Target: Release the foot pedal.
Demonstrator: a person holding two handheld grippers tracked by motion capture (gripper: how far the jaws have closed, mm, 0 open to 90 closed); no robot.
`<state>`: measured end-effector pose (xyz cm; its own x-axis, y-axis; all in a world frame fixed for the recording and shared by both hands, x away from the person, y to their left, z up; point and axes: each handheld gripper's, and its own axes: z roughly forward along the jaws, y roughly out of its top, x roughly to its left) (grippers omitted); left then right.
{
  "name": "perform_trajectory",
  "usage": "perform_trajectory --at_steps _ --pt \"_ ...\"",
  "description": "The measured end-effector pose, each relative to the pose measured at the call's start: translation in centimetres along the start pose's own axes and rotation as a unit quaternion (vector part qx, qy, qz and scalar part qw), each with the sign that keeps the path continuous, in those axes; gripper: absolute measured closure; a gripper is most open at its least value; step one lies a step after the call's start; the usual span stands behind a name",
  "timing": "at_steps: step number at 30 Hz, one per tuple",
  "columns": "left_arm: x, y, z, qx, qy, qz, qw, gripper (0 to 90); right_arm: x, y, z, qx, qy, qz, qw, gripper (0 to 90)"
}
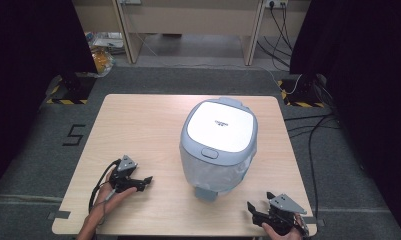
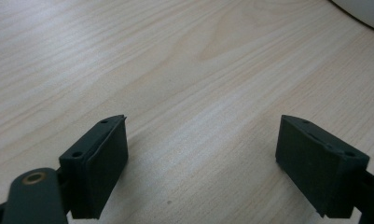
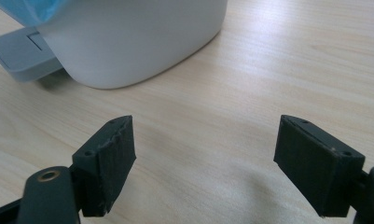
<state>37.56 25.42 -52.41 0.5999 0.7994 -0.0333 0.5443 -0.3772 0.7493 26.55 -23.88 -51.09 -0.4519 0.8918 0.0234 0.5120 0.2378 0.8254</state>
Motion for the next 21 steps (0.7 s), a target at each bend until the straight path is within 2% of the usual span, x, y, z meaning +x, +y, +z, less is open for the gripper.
perform_trajectory --at_steps 4,21 --pt "0.00 0.00 0.00 0.000 0.000 0.000 1.0000 16.1 -0.15 -0.20 0.04 0.005 -0.001 0.010 0.9999 20.0" --pt "0.00 0.00 0.00 0.000 0.000 0.000 1.0000 16.1 -0.52 -0.93 0.69 0.032 -0.007 0.008 0.9994 17.6"
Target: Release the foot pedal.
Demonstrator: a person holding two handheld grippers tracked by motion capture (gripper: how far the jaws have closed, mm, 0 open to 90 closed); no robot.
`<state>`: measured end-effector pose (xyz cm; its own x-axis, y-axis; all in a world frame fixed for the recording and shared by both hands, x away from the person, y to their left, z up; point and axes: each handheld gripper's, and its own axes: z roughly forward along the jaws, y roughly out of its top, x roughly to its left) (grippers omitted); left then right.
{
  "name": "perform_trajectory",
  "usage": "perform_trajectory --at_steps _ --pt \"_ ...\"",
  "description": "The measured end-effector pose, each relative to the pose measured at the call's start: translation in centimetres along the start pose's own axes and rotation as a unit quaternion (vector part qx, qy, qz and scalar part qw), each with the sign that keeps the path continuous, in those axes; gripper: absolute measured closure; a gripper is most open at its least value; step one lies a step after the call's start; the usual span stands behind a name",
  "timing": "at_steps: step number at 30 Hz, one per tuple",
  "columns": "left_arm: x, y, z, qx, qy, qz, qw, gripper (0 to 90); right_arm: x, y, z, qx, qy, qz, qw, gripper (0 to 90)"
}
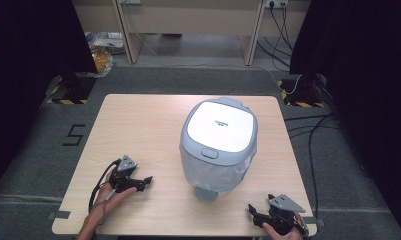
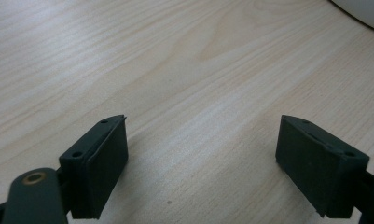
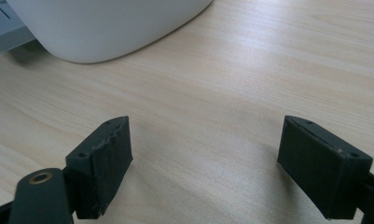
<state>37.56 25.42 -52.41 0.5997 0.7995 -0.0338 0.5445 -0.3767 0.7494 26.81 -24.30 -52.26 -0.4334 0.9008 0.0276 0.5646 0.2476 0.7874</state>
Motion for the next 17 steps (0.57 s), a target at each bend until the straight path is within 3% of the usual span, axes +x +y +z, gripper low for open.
perform_trajectory --at_steps 17 --pt "0.00 0.00 0.00 0.000 0.000 0.000 1.0000 16.1 0.10 -0.15 0.21 0.004 -0.008 -0.011 0.9999 15.8"
